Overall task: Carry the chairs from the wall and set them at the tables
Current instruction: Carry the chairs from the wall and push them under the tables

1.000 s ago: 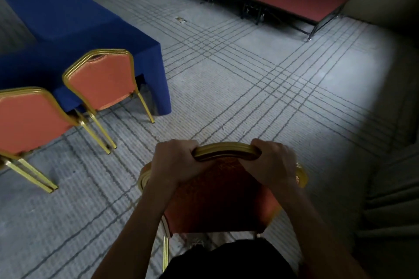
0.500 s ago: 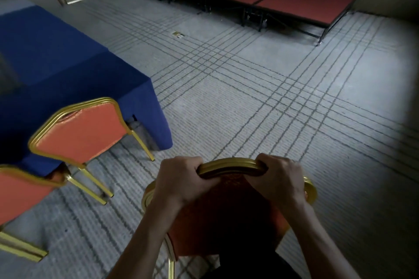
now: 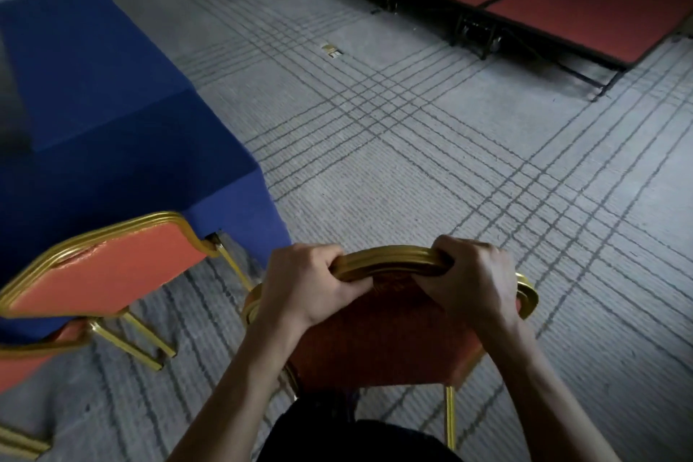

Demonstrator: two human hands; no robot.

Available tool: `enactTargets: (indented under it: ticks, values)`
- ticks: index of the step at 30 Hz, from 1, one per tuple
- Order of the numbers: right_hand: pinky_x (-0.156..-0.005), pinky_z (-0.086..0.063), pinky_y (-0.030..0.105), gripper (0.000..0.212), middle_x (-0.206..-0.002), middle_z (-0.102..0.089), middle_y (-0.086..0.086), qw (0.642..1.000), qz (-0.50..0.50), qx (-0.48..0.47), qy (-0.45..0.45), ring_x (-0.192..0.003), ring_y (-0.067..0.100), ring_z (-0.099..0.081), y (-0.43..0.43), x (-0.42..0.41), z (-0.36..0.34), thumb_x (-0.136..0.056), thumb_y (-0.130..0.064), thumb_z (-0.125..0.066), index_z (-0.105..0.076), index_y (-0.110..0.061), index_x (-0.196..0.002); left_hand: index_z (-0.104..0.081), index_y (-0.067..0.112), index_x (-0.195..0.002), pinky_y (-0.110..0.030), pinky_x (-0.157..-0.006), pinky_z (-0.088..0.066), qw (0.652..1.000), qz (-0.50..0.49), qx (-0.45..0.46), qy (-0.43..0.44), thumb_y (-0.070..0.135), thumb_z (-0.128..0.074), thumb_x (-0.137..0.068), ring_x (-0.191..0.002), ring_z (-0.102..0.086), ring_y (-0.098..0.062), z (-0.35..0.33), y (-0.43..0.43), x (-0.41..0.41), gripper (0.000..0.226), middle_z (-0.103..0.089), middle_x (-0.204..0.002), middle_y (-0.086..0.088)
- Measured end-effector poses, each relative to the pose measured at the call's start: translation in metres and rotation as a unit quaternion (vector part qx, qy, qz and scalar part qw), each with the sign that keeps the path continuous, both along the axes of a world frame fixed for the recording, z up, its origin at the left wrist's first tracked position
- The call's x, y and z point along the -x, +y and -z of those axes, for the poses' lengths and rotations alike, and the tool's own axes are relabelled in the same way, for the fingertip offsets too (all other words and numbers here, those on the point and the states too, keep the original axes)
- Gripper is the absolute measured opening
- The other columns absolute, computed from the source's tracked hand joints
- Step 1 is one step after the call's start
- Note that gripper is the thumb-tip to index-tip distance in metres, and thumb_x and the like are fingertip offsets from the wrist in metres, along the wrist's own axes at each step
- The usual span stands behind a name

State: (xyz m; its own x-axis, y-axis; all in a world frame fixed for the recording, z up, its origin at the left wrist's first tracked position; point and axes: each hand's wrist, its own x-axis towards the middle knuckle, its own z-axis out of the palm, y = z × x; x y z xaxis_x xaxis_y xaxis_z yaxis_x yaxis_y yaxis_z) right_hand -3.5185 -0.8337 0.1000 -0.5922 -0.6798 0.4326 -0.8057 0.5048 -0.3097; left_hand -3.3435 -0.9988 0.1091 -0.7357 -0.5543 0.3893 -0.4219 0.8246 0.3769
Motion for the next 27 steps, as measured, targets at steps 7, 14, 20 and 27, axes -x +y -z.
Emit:
enactTargets:
  ticks: [7,14,20,27]
  values:
    - [-0.048,-0.036,0.025,0.038,-0.049,-0.053,-0.005,1.000,0.012,-0.027,0.009,-0.045,0.021,-0.054,-0.150,0.116,0.005,-0.061,-0.049,-0.080,-0.055,-0.020,-0.059,-0.044,0.022,-0.053,-0.024,-0.049,-0.028,1.000,0.015,-0.022,0.003,0.071,-0.063,-0.066,-0.043,-0.047,-0.011,0.015,-0.157,0.120,0.054,-0.038,-0.045,0.010]
    - [-0.050,-0.033,0.024,0.038,-0.054,-0.055,-0.005,0.999,0.048,0.006,0.014,-0.051,0.020,-0.058,-0.261,0.221,-0.020,-0.060,-0.051,-0.080,-0.056,-0.021,-0.060,-0.056,0.019,-0.054,-0.028,-0.047,-0.042,0.999,0.037,0.019,0.028,0.070,-0.065,-0.063,-0.046,-0.054,-0.014,-0.008,-0.279,0.236,0.052,-0.054,-0.048,0.005]
    - [-0.049,-0.042,0.029,0.036,-0.055,-0.058,-0.006,0.999,0.034,0.006,-0.004,-0.051,0.018,-0.059,-0.359,0.318,-0.025,-0.064,-0.056,-0.072,-0.058,-0.022,-0.062,-0.049,0.020,-0.052,-0.025,-0.049,-0.035,0.998,0.046,0.027,0.043,0.063,-0.068,-0.065,-0.043,-0.050,-0.014,-0.021,-0.375,0.329,0.049,-0.049,-0.045,0.006]
    - [-0.052,-0.044,0.028,0.042,-0.053,-0.059,-0.004,0.999,-0.012,0.010,-0.046,-0.052,0.023,-0.060,-0.486,0.449,-0.017,-0.064,-0.063,-0.056,-0.053,-0.022,-0.060,-0.047,0.018,-0.049,-0.026,-0.043,-0.038,0.999,0.001,0.035,0.008,0.063,-0.066,-0.065,-0.039,-0.045,-0.009,-0.021,-0.484,0.446,0.051,-0.044,-0.042,0.010]
